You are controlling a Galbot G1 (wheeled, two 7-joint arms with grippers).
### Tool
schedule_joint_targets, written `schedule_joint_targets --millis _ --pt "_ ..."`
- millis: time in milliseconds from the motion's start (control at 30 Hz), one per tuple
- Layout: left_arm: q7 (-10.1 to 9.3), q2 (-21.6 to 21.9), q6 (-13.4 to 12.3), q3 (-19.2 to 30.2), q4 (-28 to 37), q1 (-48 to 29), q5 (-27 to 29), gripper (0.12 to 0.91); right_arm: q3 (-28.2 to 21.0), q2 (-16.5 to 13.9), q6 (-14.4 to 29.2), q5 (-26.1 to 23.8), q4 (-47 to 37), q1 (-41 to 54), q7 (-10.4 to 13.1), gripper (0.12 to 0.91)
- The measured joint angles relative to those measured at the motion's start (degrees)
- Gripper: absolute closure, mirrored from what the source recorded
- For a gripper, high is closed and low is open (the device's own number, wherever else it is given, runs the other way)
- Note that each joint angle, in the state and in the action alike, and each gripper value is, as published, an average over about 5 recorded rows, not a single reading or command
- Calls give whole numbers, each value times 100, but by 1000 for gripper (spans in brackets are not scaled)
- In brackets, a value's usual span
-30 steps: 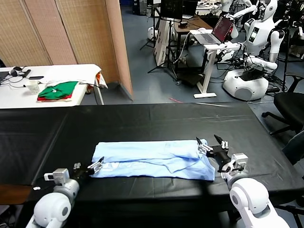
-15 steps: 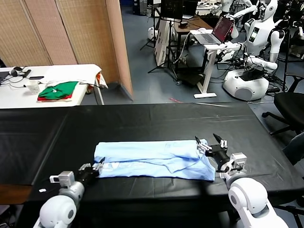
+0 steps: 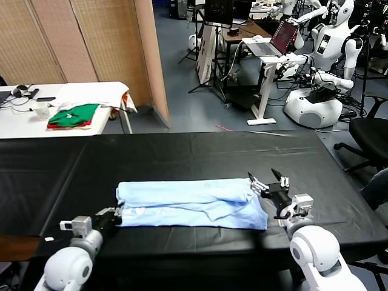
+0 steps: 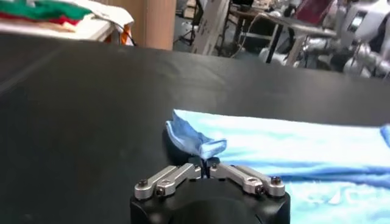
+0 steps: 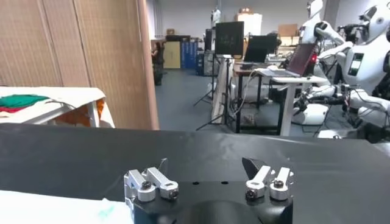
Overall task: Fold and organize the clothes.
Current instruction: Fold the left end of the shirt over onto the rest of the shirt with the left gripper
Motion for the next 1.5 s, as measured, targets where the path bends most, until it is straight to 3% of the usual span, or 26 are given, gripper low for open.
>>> schedule_joint_targets --millis 300,533,833,1100,1267,1500 --pt "69 815 -294 -831 75 512 525 851 -11 82 123 -64 -18 -37 -10 118" --pt "-93 720 -189 -895 -231 532 412 851 136 91 647 -143 87 -262 -202 118" --pt "-557 -44 320 -20 -1072 142 -762 851 542 177 862 -422 125 -750 -242 118" --pt "-763 -601 439 1134 -1342 -440 -1600 851 850 311 866 -583 250 -1074 -231 118" --pt "-769 -882 422 1729 -1211 -932 -1762 851 982 429 859 -614 329 -1284 -233 118" --pt "-625 -1194 351 2262 -808 -1377 -1608 851 1142 539 857 -617 451 -1529 -233 118"
